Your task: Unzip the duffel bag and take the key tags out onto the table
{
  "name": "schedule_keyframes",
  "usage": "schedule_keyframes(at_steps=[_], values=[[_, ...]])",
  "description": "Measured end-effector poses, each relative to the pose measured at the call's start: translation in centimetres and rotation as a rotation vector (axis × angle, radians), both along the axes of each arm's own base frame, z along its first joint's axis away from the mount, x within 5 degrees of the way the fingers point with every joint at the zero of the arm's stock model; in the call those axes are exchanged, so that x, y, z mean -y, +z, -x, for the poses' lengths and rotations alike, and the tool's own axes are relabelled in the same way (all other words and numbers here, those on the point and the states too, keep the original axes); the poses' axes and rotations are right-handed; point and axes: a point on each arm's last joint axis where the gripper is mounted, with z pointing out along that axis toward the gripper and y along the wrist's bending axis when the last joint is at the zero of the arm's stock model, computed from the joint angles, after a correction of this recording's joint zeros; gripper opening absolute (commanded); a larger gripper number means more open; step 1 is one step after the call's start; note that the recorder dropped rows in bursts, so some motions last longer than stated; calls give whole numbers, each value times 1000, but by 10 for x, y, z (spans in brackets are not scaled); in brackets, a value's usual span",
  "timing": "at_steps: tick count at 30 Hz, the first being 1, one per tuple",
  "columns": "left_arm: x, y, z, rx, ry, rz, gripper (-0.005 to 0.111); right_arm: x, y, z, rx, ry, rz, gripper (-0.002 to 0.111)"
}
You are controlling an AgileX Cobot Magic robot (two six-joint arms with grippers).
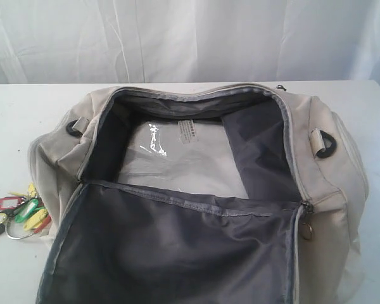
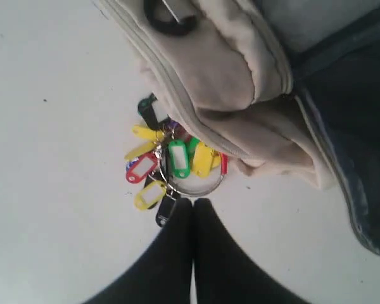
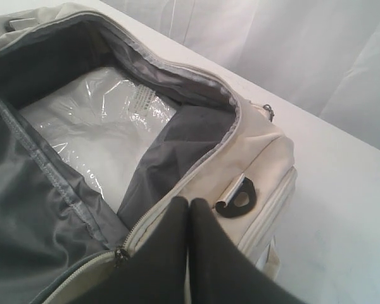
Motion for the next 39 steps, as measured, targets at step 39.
schedule_keyframes(at_steps=[39], values=[[-46, -95, 137, 214, 348, 300, 0, 0, 0, 0, 0, 0, 0, 0]])
